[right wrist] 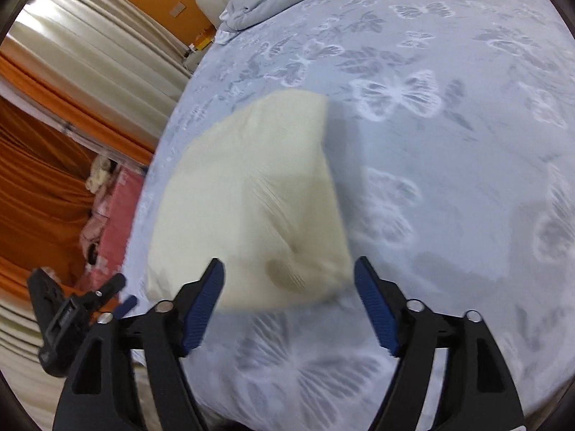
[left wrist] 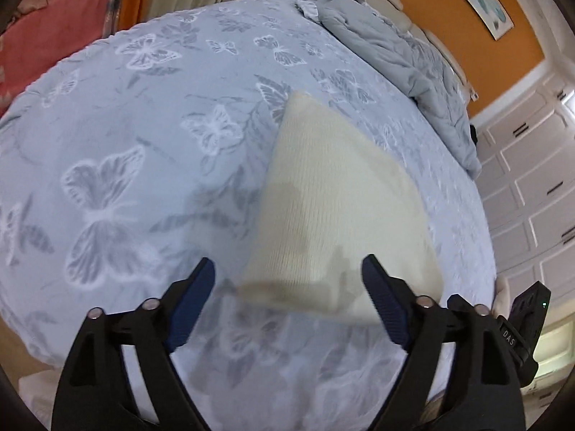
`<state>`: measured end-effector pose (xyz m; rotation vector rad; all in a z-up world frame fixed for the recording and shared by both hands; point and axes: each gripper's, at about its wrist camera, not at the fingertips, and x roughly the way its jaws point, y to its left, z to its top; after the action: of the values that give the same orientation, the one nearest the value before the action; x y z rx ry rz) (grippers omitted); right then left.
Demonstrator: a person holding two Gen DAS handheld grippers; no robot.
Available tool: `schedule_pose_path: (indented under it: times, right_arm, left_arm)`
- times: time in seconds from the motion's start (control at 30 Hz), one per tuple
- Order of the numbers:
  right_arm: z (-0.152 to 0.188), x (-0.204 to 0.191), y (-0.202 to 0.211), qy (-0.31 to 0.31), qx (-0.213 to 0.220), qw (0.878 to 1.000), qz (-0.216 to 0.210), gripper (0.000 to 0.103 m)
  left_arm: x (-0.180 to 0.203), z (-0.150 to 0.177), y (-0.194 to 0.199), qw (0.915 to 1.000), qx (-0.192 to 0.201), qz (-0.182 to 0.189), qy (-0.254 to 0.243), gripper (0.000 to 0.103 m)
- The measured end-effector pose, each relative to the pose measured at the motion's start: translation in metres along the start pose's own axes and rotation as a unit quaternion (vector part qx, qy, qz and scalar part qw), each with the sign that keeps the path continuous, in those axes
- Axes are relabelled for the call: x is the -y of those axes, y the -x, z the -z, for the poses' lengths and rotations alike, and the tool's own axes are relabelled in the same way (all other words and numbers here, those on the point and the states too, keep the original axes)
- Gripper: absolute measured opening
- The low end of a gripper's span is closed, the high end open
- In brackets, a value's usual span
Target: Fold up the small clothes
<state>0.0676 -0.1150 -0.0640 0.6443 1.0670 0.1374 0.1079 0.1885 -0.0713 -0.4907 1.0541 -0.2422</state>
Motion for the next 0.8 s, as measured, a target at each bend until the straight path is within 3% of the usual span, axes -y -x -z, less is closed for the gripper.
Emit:
schedule_pose_path:
  times: [0.03, 0.17, 0.2, 0.23, 0.27, 0.3, 0.37, 0.4, 0.47, 0.57, 0.63, 0.67, 0.7, 0.73, 0.77, 0.8]
  right_arm:
    - [-0.005, -0.002, -0.009, -0.001, -0.007, 1.0, -0.002, 0.086]
    - [-0.02, -0.003, -0.061, -0.018, -0.065, 0.998, 0.015, 0.086]
    - [-0.019, -0.001, -0.071, -0.028, -0.076, 0.997, 0.01, 0.087]
    - [-0.018, 0.0, -0.077, -0.037, -0.074, 0.997, 0.002, 0.087]
    - [-0.019, -0.005, -0.078, -0.034, -0.066, 0.997, -0.003, 0.073]
    - [-0.021, -0.012, -0.075, -0.023, -0.062, 0.998, -0.007, 0.05]
    - [-0.034, -0.04, -0.05, 0.027, -0.02, 0.999, -0.008, 0.033]
    - [-0.039, -0.049, -0.04, 0.039, -0.005, 0.999, -0.02, 0.03]
    - [-0.053, -0.081, -0.002, 0.085, 0.05, 0.994, -0.043, 0.03]
    - [-0.064, -0.103, 0.017, 0.134, 0.086, 0.986, -0.044, 0.03]
    - [-0.063, -0.085, -0.008, 0.133, 0.055, 0.989, -0.028, 0.033]
    - [-0.062, -0.072, -0.026, 0.124, 0.032, 0.992, -0.012, 0.042]
    - [-0.057, -0.051, -0.054, 0.106, -0.008, 0.994, 0.018, 0.053]
    - [-0.049, -0.027, -0.081, 0.078, -0.067, 0.993, 0.059, 0.054]
    - [-0.044, -0.016, -0.084, 0.054, -0.077, 0.994, 0.055, 0.055]
    - [-0.039, -0.006, -0.067, 0.021, -0.04, 0.999, 0.024, 0.055]
  left_arm:
    - [0.003, -0.006, -0.008, 1.0, -0.007, 0.005, 0.003, 0.094]
    - [0.004, -0.019, -0.042, 0.9993, -0.037, -0.01, 0.003, 0.093]
    - [0.002, -0.021, -0.055, 0.9985, -0.052, -0.016, 0.003, 0.092]
    - [0.001, -0.021, -0.064, 0.9977, -0.067, -0.006, 0.003, 0.084]
    - [-0.001, -0.022, -0.07, 0.9969, -0.078, 0.008, 0.007, 0.073]
    - [0.0, -0.024, -0.07, 0.9974, -0.072, 0.005, 0.008, 0.069]
    - [0.008, -0.03, -0.063, 0.9983, -0.058, 0.002, -0.007, 0.057]
    - [0.015, -0.035, -0.054, 0.9989, -0.043, 0.009, -0.016, 0.054]
    - [0.023, -0.049, -0.033, 0.9992, -0.007, 0.033, -0.021, 0.049]
    - [0.04, -0.062, -0.008, 0.9971, 0.03, 0.049, -0.05, 0.046]
    - [0.047, -0.063, -0.012, 0.9964, 0.033, 0.031, -0.072, 0.047]
    - [0.046, -0.061, -0.021, 0.9965, 0.028, 0.015, -0.078, 0.05]
    - [0.041, -0.055, -0.038, 0.9964, 0.017, -0.012, -0.082, 0.052]
    - [0.034, -0.048, -0.056, 0.996, 0.0, -0.036, -0.081, 0.054]
    - [0.026, -0.039, -0.072, 0.9952, -0.023, -0.054, -0.078, 0.061]
    - [0.019, -0.03, -0.074, 0.9962, -0.022, -0.046, -0.071, 0.066]
